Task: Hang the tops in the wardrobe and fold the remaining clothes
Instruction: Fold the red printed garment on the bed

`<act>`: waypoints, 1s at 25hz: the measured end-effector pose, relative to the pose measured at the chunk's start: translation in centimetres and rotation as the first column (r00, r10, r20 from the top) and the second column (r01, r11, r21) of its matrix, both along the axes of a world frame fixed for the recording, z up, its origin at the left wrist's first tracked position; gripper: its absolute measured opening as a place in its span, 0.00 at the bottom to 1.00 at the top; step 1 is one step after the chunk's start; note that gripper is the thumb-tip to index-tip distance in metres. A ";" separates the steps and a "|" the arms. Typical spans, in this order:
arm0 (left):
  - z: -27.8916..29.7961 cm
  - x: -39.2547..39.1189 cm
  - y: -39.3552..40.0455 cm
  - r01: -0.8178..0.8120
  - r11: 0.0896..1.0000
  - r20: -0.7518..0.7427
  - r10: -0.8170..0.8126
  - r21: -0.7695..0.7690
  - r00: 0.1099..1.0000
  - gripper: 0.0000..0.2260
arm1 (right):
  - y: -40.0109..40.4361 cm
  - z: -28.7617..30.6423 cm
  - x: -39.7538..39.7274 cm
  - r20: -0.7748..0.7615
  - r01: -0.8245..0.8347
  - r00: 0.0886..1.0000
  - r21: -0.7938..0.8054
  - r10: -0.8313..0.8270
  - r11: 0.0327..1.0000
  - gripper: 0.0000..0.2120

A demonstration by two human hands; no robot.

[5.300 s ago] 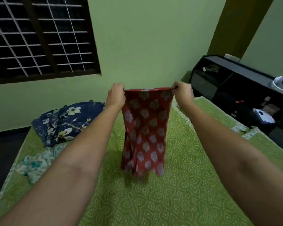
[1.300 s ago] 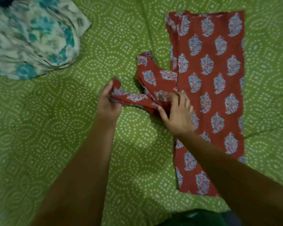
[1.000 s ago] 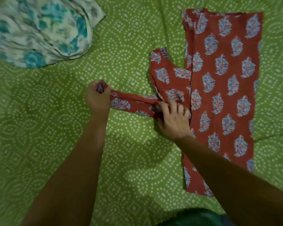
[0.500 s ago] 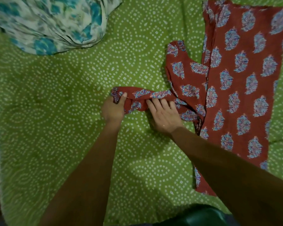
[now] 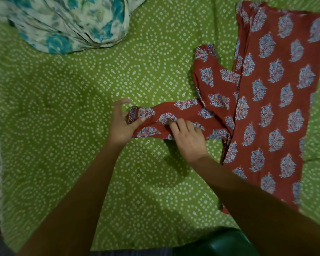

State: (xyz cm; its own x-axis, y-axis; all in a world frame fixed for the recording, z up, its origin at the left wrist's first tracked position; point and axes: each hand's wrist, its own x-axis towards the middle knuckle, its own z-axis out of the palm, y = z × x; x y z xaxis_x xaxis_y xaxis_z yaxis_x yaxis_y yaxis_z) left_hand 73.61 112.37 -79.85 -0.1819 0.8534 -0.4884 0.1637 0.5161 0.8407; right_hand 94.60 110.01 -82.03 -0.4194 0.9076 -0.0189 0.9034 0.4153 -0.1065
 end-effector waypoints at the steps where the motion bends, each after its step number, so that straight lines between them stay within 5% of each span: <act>1: -0.4 -0.4 -0.7 0.072 0.997 -0.006 -0.072 0.004 0.997 0.20 | -0.8 -0.2 0.3 0.001 -0.010 1.000 -0.013 0.010 1.000 0.17; 8: -1.5 -0.5 -3.1 0.246 0.966 -0.400 -0.256 -0.076 0.880 0.17 | -2.8 -0.8 0.2 -0.028 -0.092 0.996 -0.075 0.090 0.993 0.21; 11: -1.4 -0.8 -3.2 0.275 0.957 -0.251 -0.288 -0.088 0.924 0.32 | -2.6 -0.7 0.3 -0.052 -0.114 0.993 -0.128 0.108 0.985 0.18; 14: -0.9 -1.1 -2.3 0.135 0.990 -0.057 -0.137 -0.050 0.989 0.30 | -2.2 -0.7 0.8 -0.074 -0.134 0.990 -0.252 0.119 0.958 0.20; 17: -1.0 -1.8 -1.3 -0.057 0.972 -0.294 -0.013 -0.229 0.956 0.24 | -1.8 -0.1 0.8 -0.095 -0.256 0.966 -0.431 0.239 0.865 0.23; 20: -1.0 -1.7 -1.5 -0.113 0.914 -0.215 0.029 -0.389 0.976 0.18 | -2.3 0.0 0.4 -0.120 -0.322 0.944 -0.528 0.306 0.786 0.23; 22: -0.4 -0.6 -1.6 -0.065 0.944 -0.118 0.028 -0.323 0.993 0.09 | -2.4 -0.1 0.2 -0.169 -0.340 0.940 -0.436 0.295 0.833 0.22; 25: 1.0 1.1 -1.2 -0.036 0.999 -0.015 0.037 0.025 0.999 0.06 | -2.3 -1.0 0.3 -0.272 -0.294 0.938 -0.291 0.216 0.910 0.17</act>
State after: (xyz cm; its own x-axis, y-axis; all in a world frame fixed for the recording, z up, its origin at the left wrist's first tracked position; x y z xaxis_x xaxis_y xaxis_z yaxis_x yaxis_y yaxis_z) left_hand 74.69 111.21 -78.87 -0.2207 0.8579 -0.4640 0.1583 0.5009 0.8509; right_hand 94.91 107.67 -83.07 -0.6640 0.7289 -0.1669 0.7050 0.5359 -0.4644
